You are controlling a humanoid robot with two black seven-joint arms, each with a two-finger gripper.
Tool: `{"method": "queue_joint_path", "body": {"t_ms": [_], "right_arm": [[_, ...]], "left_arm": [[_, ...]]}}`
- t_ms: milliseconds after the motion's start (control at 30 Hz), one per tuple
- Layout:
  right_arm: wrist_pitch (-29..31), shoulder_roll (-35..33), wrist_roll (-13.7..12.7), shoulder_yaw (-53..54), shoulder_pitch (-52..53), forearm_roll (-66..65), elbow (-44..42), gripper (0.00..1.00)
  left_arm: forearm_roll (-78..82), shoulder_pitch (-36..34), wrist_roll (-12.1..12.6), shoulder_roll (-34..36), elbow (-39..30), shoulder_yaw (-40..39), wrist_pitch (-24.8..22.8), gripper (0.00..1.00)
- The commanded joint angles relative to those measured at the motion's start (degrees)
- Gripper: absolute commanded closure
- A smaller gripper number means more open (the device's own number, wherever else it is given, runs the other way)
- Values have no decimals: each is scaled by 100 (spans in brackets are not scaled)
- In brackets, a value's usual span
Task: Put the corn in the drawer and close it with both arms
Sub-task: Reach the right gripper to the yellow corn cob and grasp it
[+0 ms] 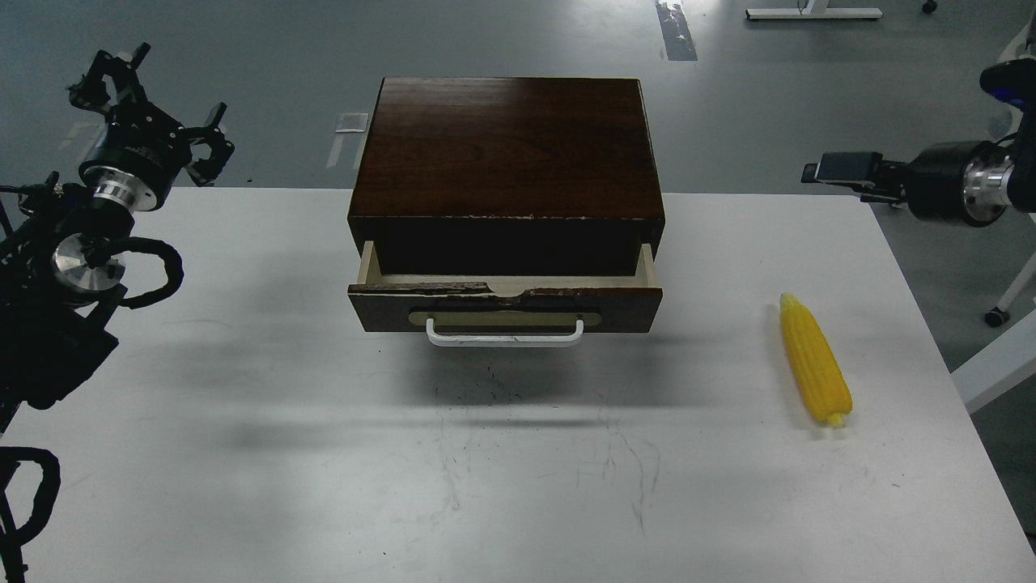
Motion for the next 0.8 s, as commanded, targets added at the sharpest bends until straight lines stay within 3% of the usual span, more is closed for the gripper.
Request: {"method": "queue_joint_path", "body": {"t_ms": [0, 200, 500, 767], "right_arm": [[-282, 79, 0, -203, -430, -403, 72, 0], [-397, 114, 0, -212, -914, -597, 300, 1], [-643, 264, -9, -353, -1415, -606, 257, 11], [-889, 308, -53, -546, -1582, -597, 107, 30]], "left_arm": [[2, 0, -6, 13, 0, 0, 0, 2], [10, 26, -14, 74, 0, 0, 0, 2], [10, 87, -14, 127, 0, 18, 0, 2], [-25, 87, -14, 127, 44, 0, 0, 2]]}}
